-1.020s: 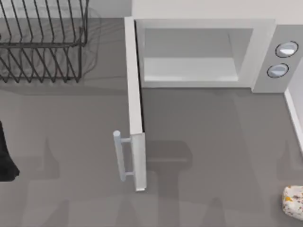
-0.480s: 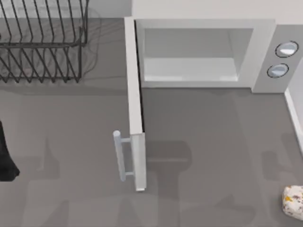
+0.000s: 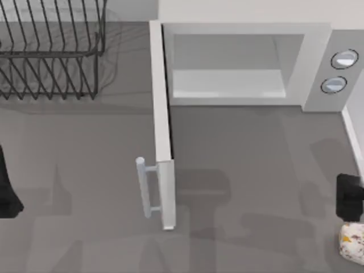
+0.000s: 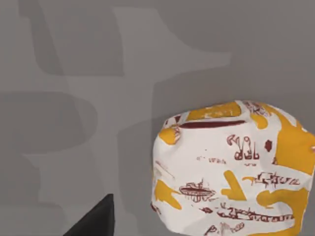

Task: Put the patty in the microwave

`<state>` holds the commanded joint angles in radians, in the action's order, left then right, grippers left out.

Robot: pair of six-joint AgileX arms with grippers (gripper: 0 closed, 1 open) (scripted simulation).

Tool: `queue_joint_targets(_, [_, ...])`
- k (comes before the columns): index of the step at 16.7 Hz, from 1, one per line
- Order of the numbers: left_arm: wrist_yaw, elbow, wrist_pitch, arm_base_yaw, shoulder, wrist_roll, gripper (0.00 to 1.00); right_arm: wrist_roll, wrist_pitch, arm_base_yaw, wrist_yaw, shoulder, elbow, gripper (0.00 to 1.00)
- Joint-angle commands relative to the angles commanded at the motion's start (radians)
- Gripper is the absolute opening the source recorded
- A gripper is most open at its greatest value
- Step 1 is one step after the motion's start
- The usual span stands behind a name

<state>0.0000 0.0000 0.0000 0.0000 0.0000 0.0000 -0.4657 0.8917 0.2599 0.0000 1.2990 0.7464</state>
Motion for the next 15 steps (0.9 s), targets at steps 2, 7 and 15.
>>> queue_joint_targets(2, [0.000, 0.000, 0.000, 0.000, 0.000, 0.000, 1.00, -0.026, 0.050, 0.015, 0.000, 0.074, 0.043, 1.00])
queue_joint_targets(7, [0.000, 0.000, 0.000, 0.000, 0.000, 0.000, 1.00, -0.043, 0.082, 0.024, 0.001, 0.119, 0.070, 1.00])
queue_joint_targets(15, [0.000, 0.000, 0.000, 0.000, 0.000, 0.000, 1.00, -0.044, -0.090, 0.024, 0.001, 0.202, -0.016, 1.00])
